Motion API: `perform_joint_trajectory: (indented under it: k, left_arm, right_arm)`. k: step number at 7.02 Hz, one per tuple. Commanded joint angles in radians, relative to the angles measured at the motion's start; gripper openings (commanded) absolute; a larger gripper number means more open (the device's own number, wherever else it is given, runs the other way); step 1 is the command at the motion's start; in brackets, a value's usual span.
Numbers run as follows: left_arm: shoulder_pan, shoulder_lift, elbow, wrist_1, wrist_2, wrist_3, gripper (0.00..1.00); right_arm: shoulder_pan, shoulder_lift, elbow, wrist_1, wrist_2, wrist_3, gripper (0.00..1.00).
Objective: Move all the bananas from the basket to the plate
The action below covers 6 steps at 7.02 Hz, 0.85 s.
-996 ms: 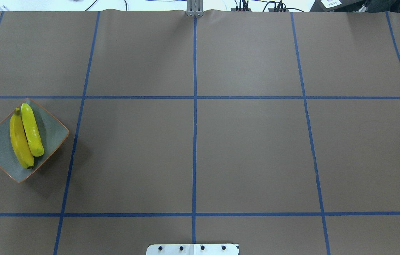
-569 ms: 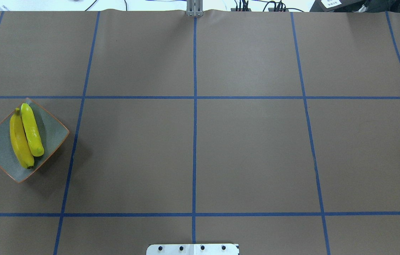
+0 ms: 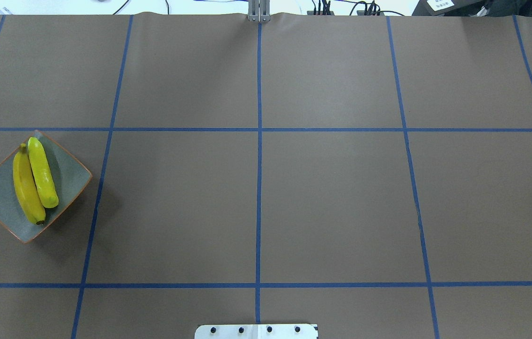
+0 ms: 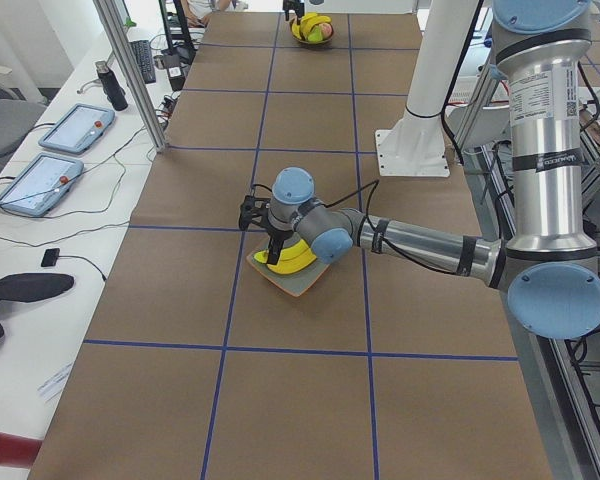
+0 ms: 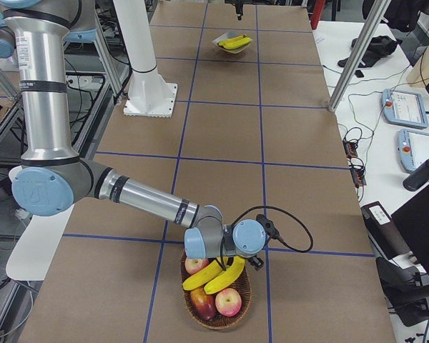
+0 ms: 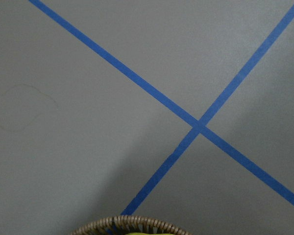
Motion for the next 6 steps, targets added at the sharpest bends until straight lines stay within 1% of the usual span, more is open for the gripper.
perform_joint_trajectory:
  k: [1,2,3,4,6]
  left_arm:
    - [0.001,0.0,0.0,0.0,0.0,0.001,1.0]
    - [0.001,0.0,0.0,0.0,0.0,0.001,1.0]
    - [0.001,0.0,0.0,-0.002,0.0,0.001,1.0]
    - [0.001,0.0,0.0,0.0,0.0,0.001,1.0]
    - [-0.001,0.008,0.005,-0.002,0.0,0.004,1.0]
  right_arm:
    - [0.002,0.05,-0.002,-0.136,-0.079,-0.158,1.0]
    - [0.005,0.073,-0.002,-0.181,-0.114,-0.199,1.0]
    - [-0.006,0.076,-0.003,-0.181,-0.163,-0.217,1.0]
    - [-0.026,0.073,-0.006,-0.192,-0.191,-0.243,1.0]
    - [-0.035,0.071,-0.003,-0.27,-0.179,-0.272,1.0]
